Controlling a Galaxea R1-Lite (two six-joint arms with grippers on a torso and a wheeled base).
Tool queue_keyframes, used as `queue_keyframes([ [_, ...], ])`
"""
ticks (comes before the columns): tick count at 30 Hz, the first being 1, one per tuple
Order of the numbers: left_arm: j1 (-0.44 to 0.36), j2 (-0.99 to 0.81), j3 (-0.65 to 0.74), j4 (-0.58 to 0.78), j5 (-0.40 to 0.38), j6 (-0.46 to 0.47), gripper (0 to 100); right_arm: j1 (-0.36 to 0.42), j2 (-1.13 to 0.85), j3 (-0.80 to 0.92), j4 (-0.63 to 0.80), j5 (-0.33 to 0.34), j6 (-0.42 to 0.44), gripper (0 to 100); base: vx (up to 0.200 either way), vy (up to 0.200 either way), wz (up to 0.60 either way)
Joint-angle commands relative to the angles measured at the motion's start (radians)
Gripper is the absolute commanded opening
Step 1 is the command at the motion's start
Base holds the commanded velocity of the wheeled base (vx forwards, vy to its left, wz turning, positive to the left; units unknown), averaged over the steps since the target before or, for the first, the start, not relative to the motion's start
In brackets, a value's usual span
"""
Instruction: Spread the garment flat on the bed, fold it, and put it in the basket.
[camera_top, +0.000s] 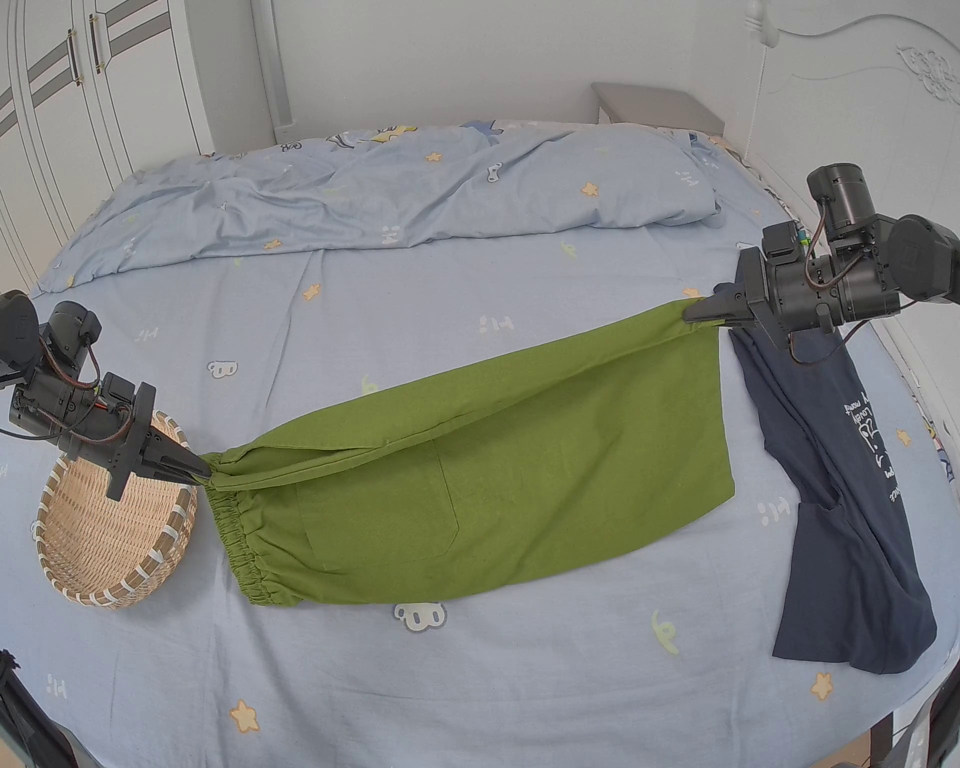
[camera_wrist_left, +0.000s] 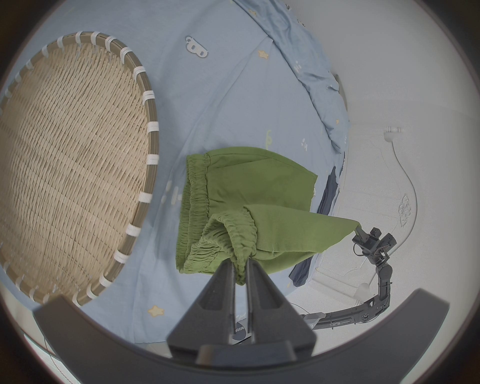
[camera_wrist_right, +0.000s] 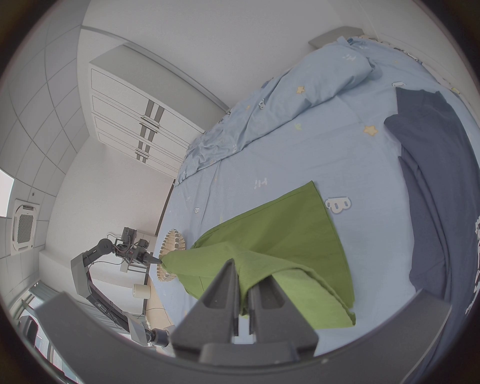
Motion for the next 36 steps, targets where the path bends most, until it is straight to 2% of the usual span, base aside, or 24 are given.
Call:
queue_keyframes([
  [1,0.003,0.038,-0.019,0.0,0.0,0.001,0,0.002,0.054,-0.028,0.002,-0.001,-0.002,0,0.0,0.0,0.0],
  [8,0.018,0.063,-0.044,0.0,-0.001,0.011,0,-0.003,0.082,-0.033,-0.11,0.012,-0.016,0,0.0,0.0,0.0],
  [12,0.02,0.057,-0.041,-0.008,-0.003,0.017,0,-0.003,0.083,-0.001,-0.168,0.022,-0.059,0,0.0,0.0,0.0],
  [22,0.021,0.052,-0.041,-0.026,-0.004,0.017,0,-0.009,0.14,0.004,-0.292,0.022,-0.055,0,0.0,0.0,0.0],
  [36,0.023,0.063,-0.033,-0.066,-0.003,0.017,0,-0.01,0.2,-0.007,-0.355,0.019,-0.052,0,0.0,0.0,0.0],
])
